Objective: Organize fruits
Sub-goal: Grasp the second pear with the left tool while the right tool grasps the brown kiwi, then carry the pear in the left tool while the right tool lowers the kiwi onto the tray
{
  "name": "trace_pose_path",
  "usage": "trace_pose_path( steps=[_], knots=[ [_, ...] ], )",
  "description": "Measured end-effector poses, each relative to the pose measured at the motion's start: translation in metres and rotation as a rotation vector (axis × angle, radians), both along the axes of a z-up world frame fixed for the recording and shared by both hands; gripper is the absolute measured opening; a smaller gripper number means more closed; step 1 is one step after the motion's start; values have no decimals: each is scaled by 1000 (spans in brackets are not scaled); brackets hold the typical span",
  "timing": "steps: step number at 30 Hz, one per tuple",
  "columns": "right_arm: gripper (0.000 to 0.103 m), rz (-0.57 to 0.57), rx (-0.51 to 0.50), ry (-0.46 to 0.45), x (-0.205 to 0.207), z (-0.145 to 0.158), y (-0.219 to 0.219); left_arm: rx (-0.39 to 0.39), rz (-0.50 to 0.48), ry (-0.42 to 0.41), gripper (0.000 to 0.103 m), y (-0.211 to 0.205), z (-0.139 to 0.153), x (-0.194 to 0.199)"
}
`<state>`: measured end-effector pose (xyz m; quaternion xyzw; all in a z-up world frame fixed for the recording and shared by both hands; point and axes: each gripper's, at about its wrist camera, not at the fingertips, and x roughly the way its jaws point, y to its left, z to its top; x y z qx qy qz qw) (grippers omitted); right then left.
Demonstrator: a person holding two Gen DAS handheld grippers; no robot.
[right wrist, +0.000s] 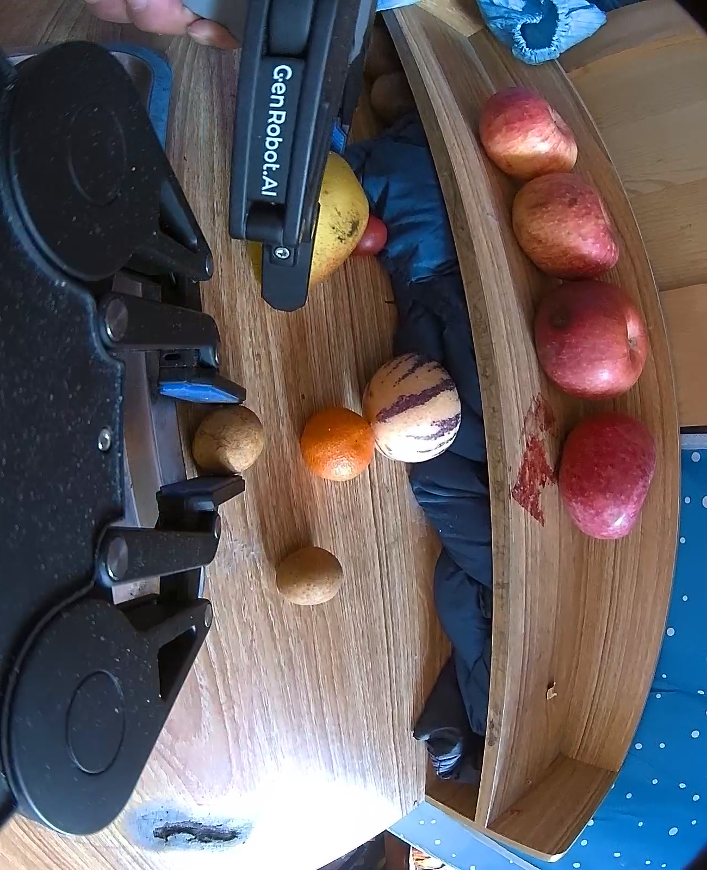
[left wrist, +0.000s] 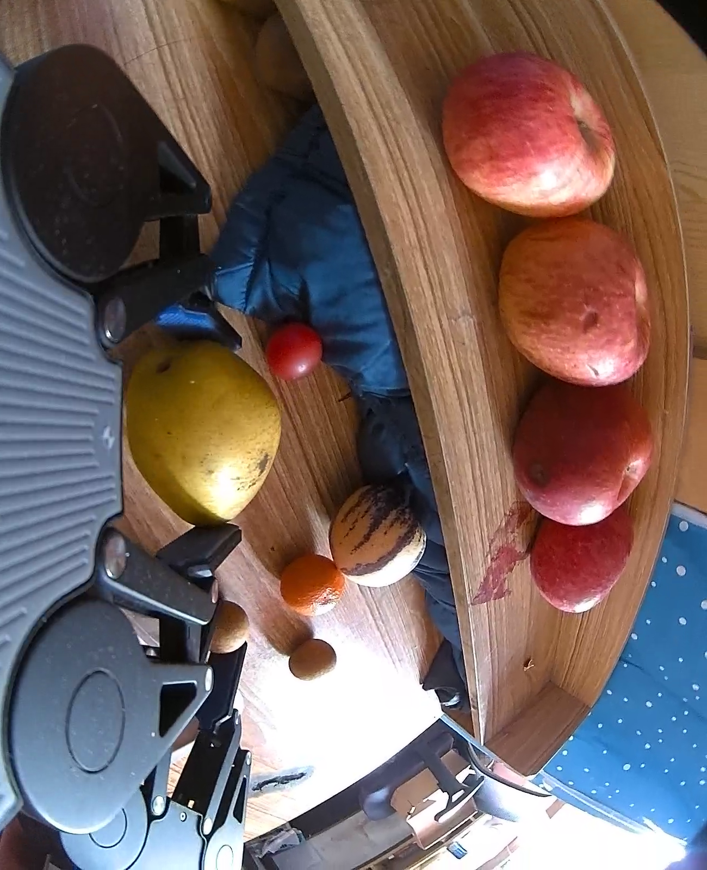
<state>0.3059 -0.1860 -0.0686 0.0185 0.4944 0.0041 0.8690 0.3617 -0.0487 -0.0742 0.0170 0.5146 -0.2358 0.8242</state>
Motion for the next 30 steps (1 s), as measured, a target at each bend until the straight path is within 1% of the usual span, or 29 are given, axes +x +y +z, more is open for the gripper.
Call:
trace_pose_path(
  steps=[5,9,15,20,30],
  knots=[
    [30,9,10,-25,-6,7,2,-18,35,18,72,5,2,-5],
    [30,11,16,-48,-19,17,1,-43,39,4,72,6,12,-13],
    [30,41,-8,-60,-46,28,2,-57,8,4,72,-2,22,-30],
    [30,59,-24,-51,-67,31,3,-65,-26,25,72,-10,23,-47],
    [30,46,-42,-11,-81,24,-1,-49,-74,74,72,-18,18,-71]
  ],
)
